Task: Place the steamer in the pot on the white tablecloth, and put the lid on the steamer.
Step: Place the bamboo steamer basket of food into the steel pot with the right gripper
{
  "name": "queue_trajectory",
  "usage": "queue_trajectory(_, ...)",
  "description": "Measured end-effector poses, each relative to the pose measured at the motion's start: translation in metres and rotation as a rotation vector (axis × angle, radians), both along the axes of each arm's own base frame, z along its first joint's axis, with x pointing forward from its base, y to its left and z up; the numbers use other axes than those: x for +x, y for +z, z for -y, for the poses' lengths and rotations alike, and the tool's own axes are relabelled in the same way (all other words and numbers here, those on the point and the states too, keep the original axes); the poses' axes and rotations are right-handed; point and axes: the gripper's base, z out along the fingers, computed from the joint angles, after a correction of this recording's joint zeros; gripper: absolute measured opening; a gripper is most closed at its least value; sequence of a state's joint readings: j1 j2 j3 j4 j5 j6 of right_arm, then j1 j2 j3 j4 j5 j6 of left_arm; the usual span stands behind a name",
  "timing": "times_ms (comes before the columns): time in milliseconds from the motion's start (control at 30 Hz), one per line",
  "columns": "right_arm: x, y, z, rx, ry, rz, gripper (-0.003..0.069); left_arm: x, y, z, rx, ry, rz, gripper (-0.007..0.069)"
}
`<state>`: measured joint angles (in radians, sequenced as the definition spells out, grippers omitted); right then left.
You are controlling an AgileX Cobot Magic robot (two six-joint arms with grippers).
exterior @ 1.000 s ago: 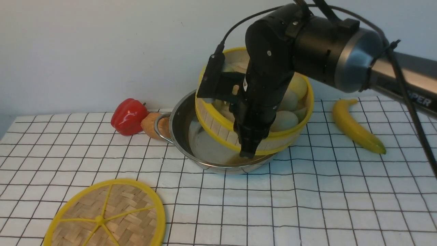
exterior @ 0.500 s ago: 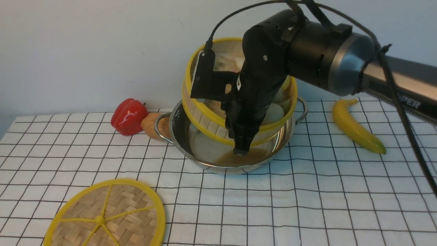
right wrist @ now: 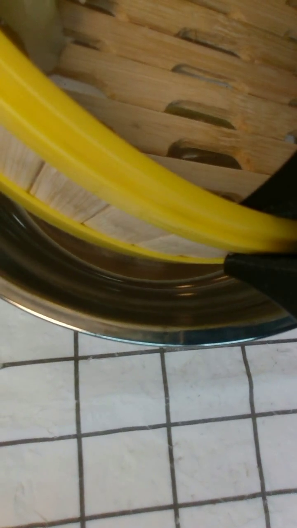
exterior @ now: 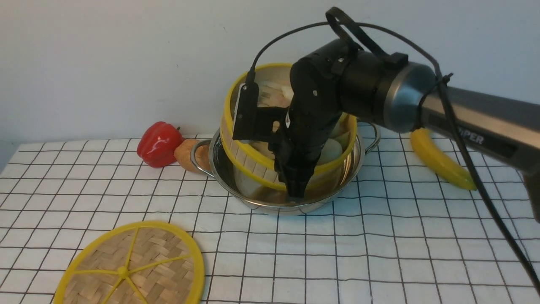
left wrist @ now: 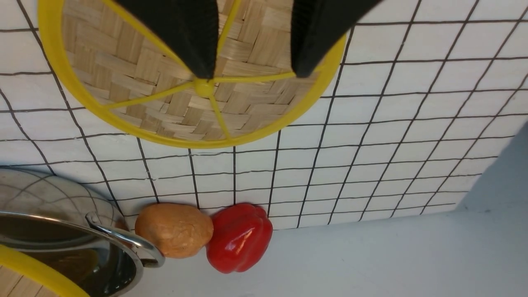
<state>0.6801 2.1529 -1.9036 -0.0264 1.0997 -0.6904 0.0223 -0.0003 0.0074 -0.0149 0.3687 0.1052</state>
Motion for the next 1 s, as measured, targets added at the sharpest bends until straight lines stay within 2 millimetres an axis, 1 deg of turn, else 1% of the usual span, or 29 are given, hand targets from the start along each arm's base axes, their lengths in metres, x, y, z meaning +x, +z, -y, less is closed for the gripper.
queue_trajectory(400,0.007,-0.031,-0.002,-0.078,0.027,-0.024,0.0068,0.0,0.0,0.0,0.0,0.0,0.0,0.0243)
queue_trajectory(467,0.008,-0.034,-0.001,-0.095,0.031,-0.02,0.0068,0.0,0.0,0.0,0.0,0.0,0.0,0.0243)
queue_trajectory(800,0.009,-0.033,-0.001,-0.096,0.039,-0.008,0.0071,0.0,0.0,0.0,0.0,0.0,0.0,0.0243)
queue_trajectory(933,0.009,-0.034,-0.001,-0.105,0.053,-0.008,0.0114,0.0,0.0,0.0,0.0,0.0,0.0,0.0243)
queue_trajectory(967,0.009,-0.034,-0.001,-0.104,0.058,-0.004,0.0155,0.0,0.0,0.0,0.0,0.0,0.0,0.0243)
queue_trajectory(1000,0.009,-0.033,-0.002,-0.1,0.066,0.004,0.0179,0.0,0.0,0.0,0.0,0.0,0.0,0.0243)
